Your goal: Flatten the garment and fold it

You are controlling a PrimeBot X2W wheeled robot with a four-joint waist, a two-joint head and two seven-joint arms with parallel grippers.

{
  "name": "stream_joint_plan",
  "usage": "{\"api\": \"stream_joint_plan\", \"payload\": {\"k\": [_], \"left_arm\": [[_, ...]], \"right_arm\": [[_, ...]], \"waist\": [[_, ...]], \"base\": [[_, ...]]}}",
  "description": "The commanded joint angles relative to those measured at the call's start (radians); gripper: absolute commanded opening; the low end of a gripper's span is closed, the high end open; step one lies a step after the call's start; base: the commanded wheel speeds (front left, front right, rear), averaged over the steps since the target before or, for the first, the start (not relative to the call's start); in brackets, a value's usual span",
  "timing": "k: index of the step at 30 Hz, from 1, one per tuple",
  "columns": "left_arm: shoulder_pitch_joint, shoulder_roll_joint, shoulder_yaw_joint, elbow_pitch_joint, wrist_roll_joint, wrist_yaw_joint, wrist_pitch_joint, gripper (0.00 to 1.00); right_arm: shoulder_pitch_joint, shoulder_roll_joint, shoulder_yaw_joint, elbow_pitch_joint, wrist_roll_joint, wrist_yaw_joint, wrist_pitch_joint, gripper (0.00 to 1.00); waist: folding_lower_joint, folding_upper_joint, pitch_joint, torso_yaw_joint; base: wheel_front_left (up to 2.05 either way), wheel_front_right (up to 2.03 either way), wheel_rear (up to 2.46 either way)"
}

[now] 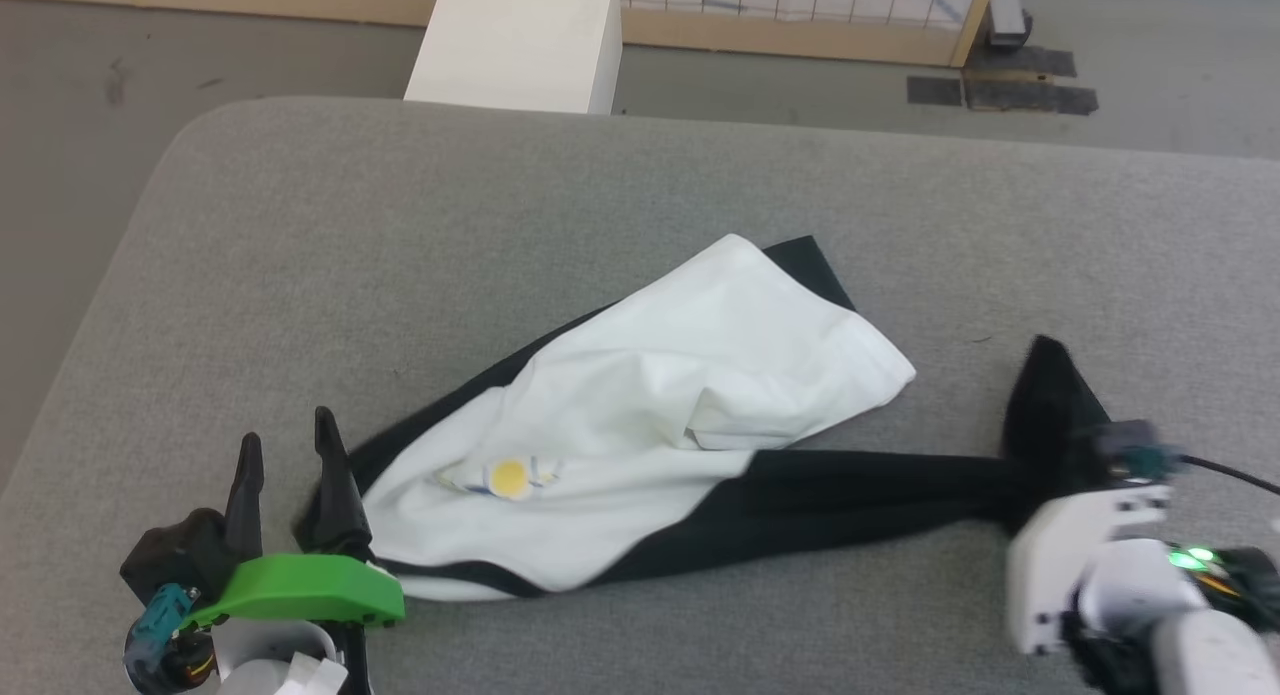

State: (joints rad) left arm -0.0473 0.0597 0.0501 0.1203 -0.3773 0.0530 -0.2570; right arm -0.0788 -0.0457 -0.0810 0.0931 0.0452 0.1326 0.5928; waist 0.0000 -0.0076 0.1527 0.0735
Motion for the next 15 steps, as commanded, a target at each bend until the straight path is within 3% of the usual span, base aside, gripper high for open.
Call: {"api": "stream_joint_plan", "payload": {"k": [1,2,6,11,14,15], "left_arm": [[0.008,-0.006,0.002,-0.002,0.018,-0.003,-0.005,1.0],[0.013,-0.007,0.004,-0.003,0.023,-0.006,-0.005,1.0],[0.015,-0.008,0.001,0.001,0.024,-0.011,-0.005,1.0],[0.014,-0.008,-0.008,0.008,0.028,-0.014,-0.005,1.0],[0.015,-0.009,-0.009,0.014,0.03,-0.015,-0.005,1.0],[0.015,-0.009,-0.009,0.018,0.031,-0.015,-0.005,1.0]], "right_arm": [[0.021,-0.004,-0.06,-0.033,0.005,-0.002,-0.017,0.0],[0.048,-0.004,-0.181,-0.095,0.002,-0.002,-0.039,0.0],[0.066,-0.004,-0.34,-0.126,-0.011,-0.002,-0.061,0.0],[0.048,-0.004,-0.558,-0.068,-0.047,-0.002,-0.083,0.0],[0.037,-0.004,-0.607,-0.001,-0.054,-0.002,-0.081,0.0],[0.033,-0.004,-0.607,0.037,-0.045,-0.002,-0.096,0.38]], "waist": [[0.0,0.0074,-0.026,-0.022],[0.0,0.0074,-0.035,-0.036],[0.0,0.0074,-0.041,-0.053],[0.0,0.0074,-0.046,-0.067],[0.0,0.0074,-0.05,-0.072],[0.0,0.0074,-0.053,-0.076]], "base": [[0.0,0.0,0.0],[0.0,0.0,0.0],[0.0,0.0,0.0],[0.0,0.0,0.0],[0.0,0.0,0.0],[0.0,0.0,0.0]]}}
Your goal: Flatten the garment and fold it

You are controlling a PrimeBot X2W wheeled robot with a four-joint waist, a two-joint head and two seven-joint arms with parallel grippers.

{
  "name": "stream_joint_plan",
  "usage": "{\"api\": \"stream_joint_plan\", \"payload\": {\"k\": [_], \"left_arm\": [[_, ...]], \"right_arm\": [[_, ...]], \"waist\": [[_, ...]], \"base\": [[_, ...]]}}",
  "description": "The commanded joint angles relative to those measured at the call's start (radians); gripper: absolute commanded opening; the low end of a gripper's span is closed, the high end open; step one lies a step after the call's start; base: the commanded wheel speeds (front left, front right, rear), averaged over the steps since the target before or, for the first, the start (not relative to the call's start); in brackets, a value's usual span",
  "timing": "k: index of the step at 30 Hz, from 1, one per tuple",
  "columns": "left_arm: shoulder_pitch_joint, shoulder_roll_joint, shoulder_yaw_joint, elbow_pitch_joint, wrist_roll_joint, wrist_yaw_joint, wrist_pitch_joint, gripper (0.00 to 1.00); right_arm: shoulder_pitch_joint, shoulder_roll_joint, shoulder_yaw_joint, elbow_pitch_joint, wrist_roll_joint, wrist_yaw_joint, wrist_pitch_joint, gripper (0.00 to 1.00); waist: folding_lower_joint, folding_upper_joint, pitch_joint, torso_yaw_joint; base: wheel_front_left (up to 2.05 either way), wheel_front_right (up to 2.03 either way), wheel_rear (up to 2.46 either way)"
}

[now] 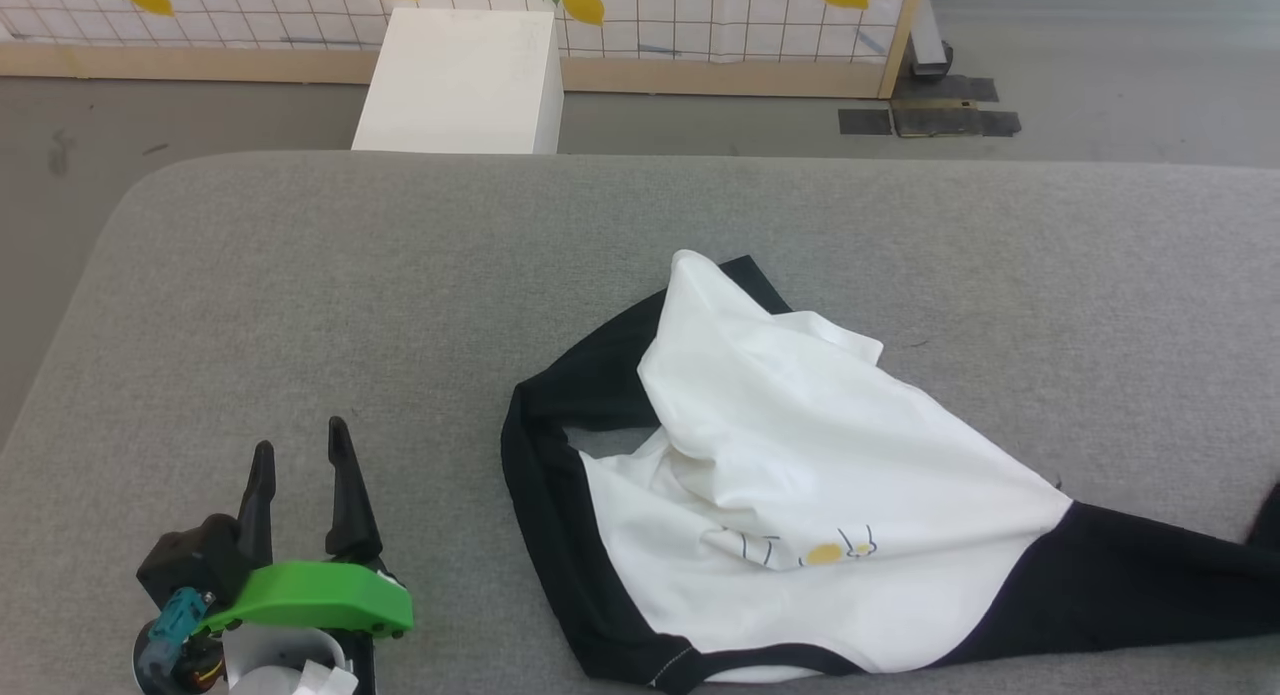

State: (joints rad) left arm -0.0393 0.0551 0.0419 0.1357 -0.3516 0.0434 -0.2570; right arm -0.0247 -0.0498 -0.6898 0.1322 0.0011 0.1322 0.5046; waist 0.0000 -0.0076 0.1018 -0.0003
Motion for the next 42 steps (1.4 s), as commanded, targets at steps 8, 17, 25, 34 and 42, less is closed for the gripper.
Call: {"api": "stream_joint_plan", "payload": {"k": [8,17,25,34,42], "left_arm": [[0.003,-0.004,-0.005,0.018,0.005,-0.013,-0.005,1.0],[-0.039,-0.005,-0.025,0.007,0.005,-0.023,-0.005,1.0],[-0.088,-0.005,-0.058,-0.007,-0.014,-0.022,-0.005,1.0],[-0.107,-0.005,-0.091,-0.019,-0.036,-0.006,-0.005,1.0],[-0.103,-0.005,-0.097,-0.019,-0.044,0.002,-0.005,1.0]], "right_arm": [[-0.016,0.0,0.288,-0.013,0.144,-0.002,-0.294,1.0],[-0.163,0.0,0.777,0.018,0.124,-0.002,-0.398,1.0],[-0.384,-0.002,0.824,0.255,0.032,-0.002,-0.192,1.0],[-0.509,-0.014,0.823,0.493,0.022,-0.002,0.139,1.0],[-0.542,-0.065,0.716,0.442,0.029,-0.002,0.091,0.0]], "waist": [[0.0,0.0073,-0.009,-0.019],[0.0,0.0073,0.035,0.004],[0.0,0.0073,0.103,0.08],[0.0,0.0073,0.141,0.126],[0.0,0.0073,0.137,0.122]], "base": [[0.0,0.0,0.0],[0.0,0.0,0.0],[0.0,0.0,0.0],[0.0,0.0,0.0],[0.0,0.0,0.0]]}}
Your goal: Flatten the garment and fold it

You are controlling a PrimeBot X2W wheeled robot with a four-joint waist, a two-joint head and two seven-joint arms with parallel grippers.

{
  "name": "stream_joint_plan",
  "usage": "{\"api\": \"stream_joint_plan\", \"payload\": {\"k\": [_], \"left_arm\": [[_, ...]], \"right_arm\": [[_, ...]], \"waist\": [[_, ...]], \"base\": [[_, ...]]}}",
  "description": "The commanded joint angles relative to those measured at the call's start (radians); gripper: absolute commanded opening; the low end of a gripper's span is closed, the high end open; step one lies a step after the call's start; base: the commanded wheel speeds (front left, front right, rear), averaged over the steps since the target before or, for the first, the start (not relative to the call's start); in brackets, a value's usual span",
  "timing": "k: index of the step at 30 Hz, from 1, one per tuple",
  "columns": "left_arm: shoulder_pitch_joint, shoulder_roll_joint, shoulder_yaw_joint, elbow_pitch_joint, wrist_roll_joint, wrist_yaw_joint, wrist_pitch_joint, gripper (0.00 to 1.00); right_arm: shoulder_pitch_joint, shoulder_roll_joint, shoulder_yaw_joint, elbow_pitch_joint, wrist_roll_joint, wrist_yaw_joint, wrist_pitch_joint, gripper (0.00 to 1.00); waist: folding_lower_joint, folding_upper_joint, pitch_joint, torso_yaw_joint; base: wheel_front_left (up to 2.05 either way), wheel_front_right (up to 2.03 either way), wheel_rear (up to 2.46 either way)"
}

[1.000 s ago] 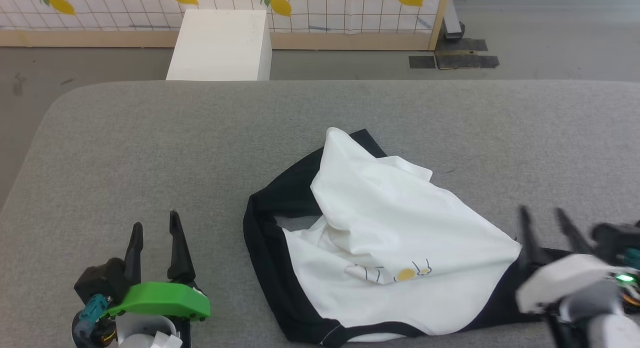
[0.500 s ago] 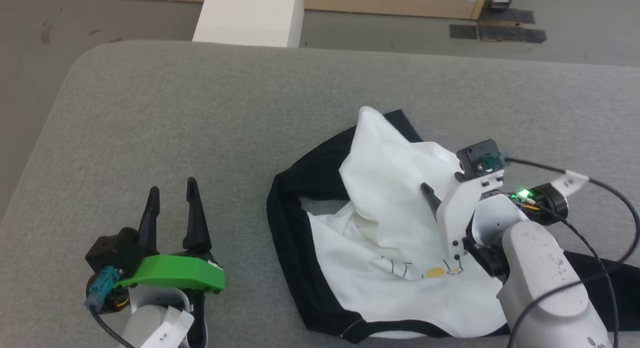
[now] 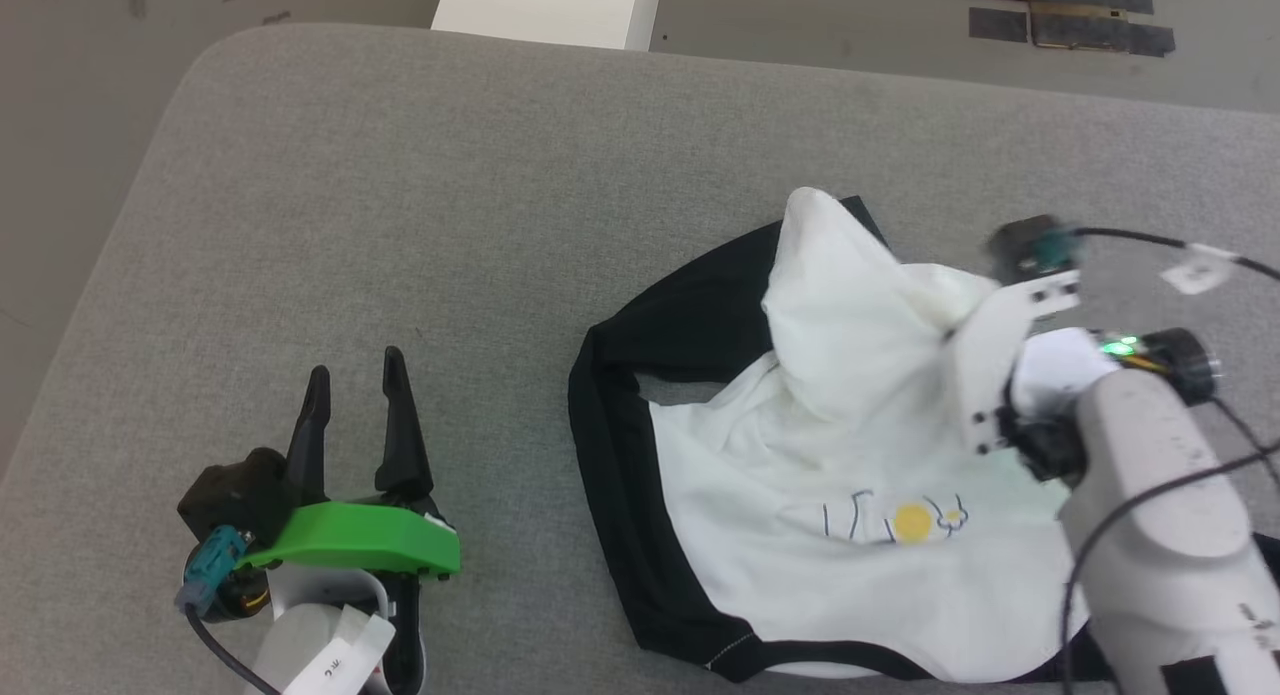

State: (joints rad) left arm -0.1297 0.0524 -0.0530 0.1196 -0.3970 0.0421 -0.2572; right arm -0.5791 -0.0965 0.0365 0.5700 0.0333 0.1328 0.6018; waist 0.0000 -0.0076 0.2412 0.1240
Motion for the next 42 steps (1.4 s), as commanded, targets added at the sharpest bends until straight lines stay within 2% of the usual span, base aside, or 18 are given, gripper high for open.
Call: {"api": "stream_joint_plan", "payload": {"k": [1,11,17,18,19,20,21,25,28,31,35,38,42], "left_arm": [[-0.011,-0.002,-0.001,-0.002,0.002,0.003,-0.005,1.0],[-0.016,-0.002,-0.006,0.003,0.006,-0.006,-0.005,1.0],[-0.033,-0.002,-0.005,0.006,0.013,-0.012,-0.005,1.0],[-0.035,-0.002,-0.004,0.007,0.013,-0.013,-0.005,1.0],[-0.036,-0.002,-0.002,0.008,0.015,-0.013,-0.005,1.0],[-0.036,-0.002,0.0,0.008,0.016,-0.013,-0.005,1.0],[-0.036,-0.002,0.003,0.009,0.016,-0.012,-0.005,1.0],[-0.033,-0.002,0.009,0.018,0.018,-0.01,-0.005,1.0],[-0.022,-0.002,0.015,0.024,0.017,-0.009,-0.005,1.0],[-0.002,-0.002,0.019,0.031,0.018,-0.009,-0.005,1.0],[0.022,-0.002,0.02,0.033,0.02,-0.009,-0.005,1.0],[0.03,-0.002,0.014,0.042,0.029,-0.011,-0.005,1.0],[0.015,0.002,0.0,0.072,0.042,-0.011,0.001,1.0]], "right_arm": [[0.006,-0.023,-0.053,-0.008,-0.014,-0.002,-0.036,0.0],[-0.081,-0.032,-0.45,-0.068,-0.208,-0.002,-0.217,0.0],[-0.134,-0.013,-0.618,-0.033,-0.296,-0.002,-0.268,0.0],[-0.138,-0.009,-0.628,-0.022,-0.301,-0.002,-0.271,0.07],[-0.14,-0.002,-0.634,-0.012,-0.304,-0.002,-0.278,0.83],[-0.141,0.003,-0.636,-0.006,-0.303,-0.002,-0.286,0.83],[-0.139,0.006,-0.635,0.003,-0.303,-0.002,-0.299,1.0],[-0.107,0.022,-0.593,0.008,-0.252,-0.002,-0.394,1.0],[-0.041,0.032,-0.511,-0.018,-0.175,-0.002,-0.488,1.0],[0.088,0.041,-0.381,-0.1,-0.075,-0.002,-0.59,1.0],[0.264,0.045,-0.254,-0.229,0.034,-0.002,-0.661,1.0],[0.401,0.046,-0.198,-0.33,0.119,-0.002,-0.689,1.0],[0.515,0.046,-0.137,-0.423,0.156,-0.002,-0.699,1.0]], "waist": [[0.0,0.0074,-0.005,-0.005],[0.0,0.0074,0.0,-0.02],[0.0,0.0074,0.026,-0.019],[0.0,0.0074,0.028,-0.019],[0.0,0.0074,0.029,-0.021],[0.0,0.0074,0.029,-0.024],[0.0,0.0074,0.029,-0.028],[0.0,0.0074,0.005,-0.043],[0.0,0.0074,-0.025,-0.059],[0.0,0.0074,-0.068,-0.081],[0.0,0.0074,-0.113,-0.118],[0.0,0.0074,-0.135,-0.145],[0.0,0.0074,-0.142,-0.194]], "base": [[0.0,0.0,0.0],[0.0,0.0,0.0],[0.0,0.0,0.0],[0.0,0.0,0.0],[0.0,0.0,0.0],[0.0,0.0,0.0],[0.0,0.0,0.0],[0.0,0.0,0.0],[0.0,0.0,0.0],[0.0,0.0,0.0],[0.0,0.0,0.0],[0.0,0.0,0.0],[0.0,0.0,0.0]]}}
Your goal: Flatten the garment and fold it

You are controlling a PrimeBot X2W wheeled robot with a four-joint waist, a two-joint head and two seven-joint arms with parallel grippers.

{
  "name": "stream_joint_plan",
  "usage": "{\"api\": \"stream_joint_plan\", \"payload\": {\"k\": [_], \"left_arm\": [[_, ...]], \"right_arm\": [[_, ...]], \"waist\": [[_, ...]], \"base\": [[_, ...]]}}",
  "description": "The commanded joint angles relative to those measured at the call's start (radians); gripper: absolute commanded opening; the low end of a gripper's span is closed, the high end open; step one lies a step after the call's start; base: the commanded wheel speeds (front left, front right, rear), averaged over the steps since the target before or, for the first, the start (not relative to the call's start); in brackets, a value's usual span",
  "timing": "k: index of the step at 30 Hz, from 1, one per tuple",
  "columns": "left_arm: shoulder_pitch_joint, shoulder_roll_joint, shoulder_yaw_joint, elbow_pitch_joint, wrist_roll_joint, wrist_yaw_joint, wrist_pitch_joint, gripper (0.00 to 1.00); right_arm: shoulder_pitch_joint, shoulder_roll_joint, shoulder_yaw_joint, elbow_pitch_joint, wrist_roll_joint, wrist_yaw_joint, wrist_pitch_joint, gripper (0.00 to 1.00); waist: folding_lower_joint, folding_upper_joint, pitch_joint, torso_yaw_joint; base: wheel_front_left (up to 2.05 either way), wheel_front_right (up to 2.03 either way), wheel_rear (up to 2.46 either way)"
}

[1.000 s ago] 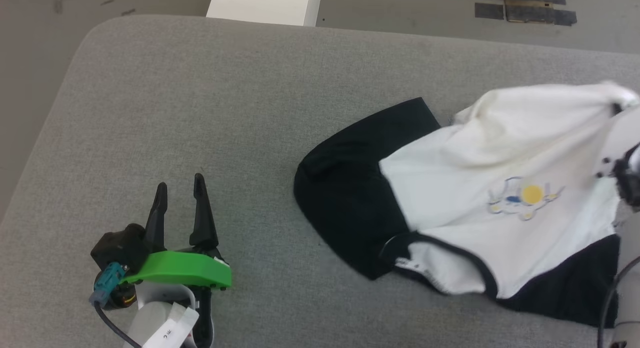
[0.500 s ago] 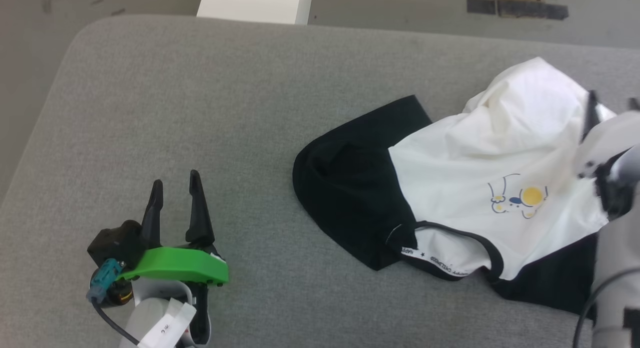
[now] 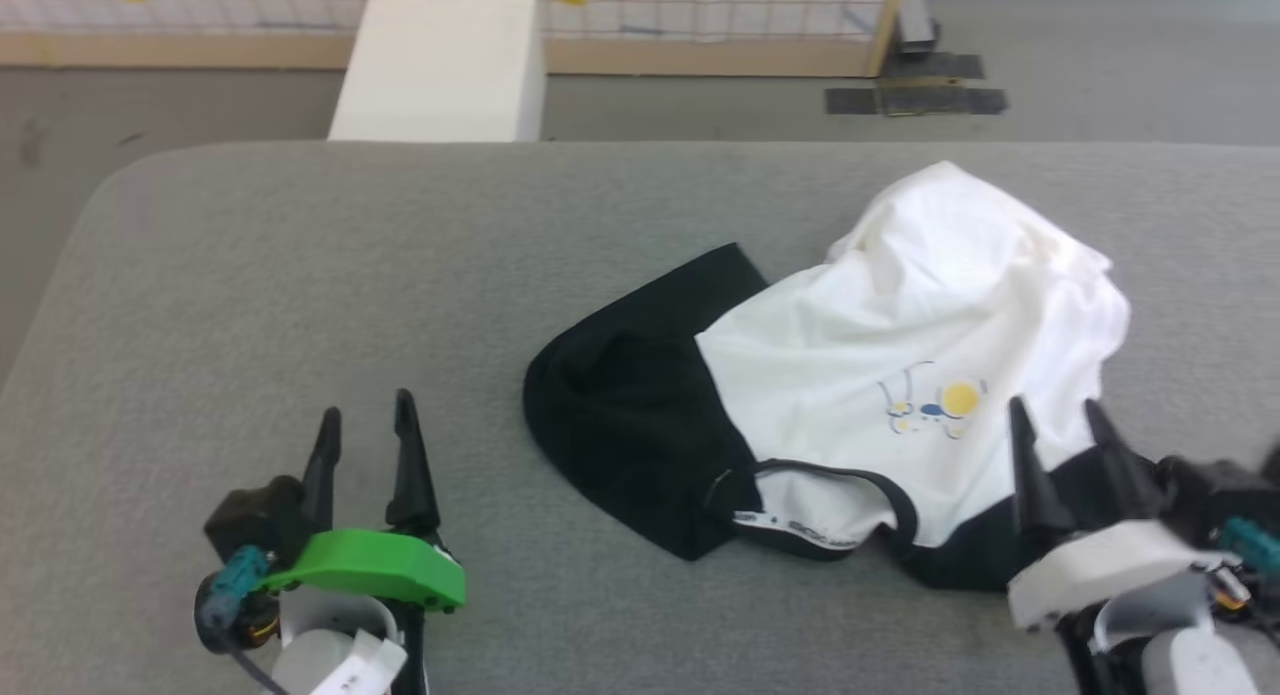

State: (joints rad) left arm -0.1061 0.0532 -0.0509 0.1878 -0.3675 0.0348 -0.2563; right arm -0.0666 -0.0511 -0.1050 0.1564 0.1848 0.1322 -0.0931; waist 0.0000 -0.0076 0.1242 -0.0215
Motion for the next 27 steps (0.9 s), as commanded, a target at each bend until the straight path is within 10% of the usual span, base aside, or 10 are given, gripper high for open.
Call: {"api": "stream_joint_plan", "payload": {"k": [1,27], "left_arm": [[-0.018,0.004,-0.008,0.015,0.016,-0.006,0.006,1.0],[-0.601,0.127,-0.222,0.646,0.157,-0.03,0.814,1.0]], "right_arm": [[0.018,0.001,0.02,-0.024,0.008,-0.002,-0.001,1.0],[0.021,0.001,0.124,-0.105,0.073,-0.002,0.037,1.0]], "waist": [[0.0,0.0073,-0.024,-0.059],[0.0,0.0073,0.078,-0.229]], "base": [[0.0,0.0,0.0],[0.0,0.0,0.0]]}}
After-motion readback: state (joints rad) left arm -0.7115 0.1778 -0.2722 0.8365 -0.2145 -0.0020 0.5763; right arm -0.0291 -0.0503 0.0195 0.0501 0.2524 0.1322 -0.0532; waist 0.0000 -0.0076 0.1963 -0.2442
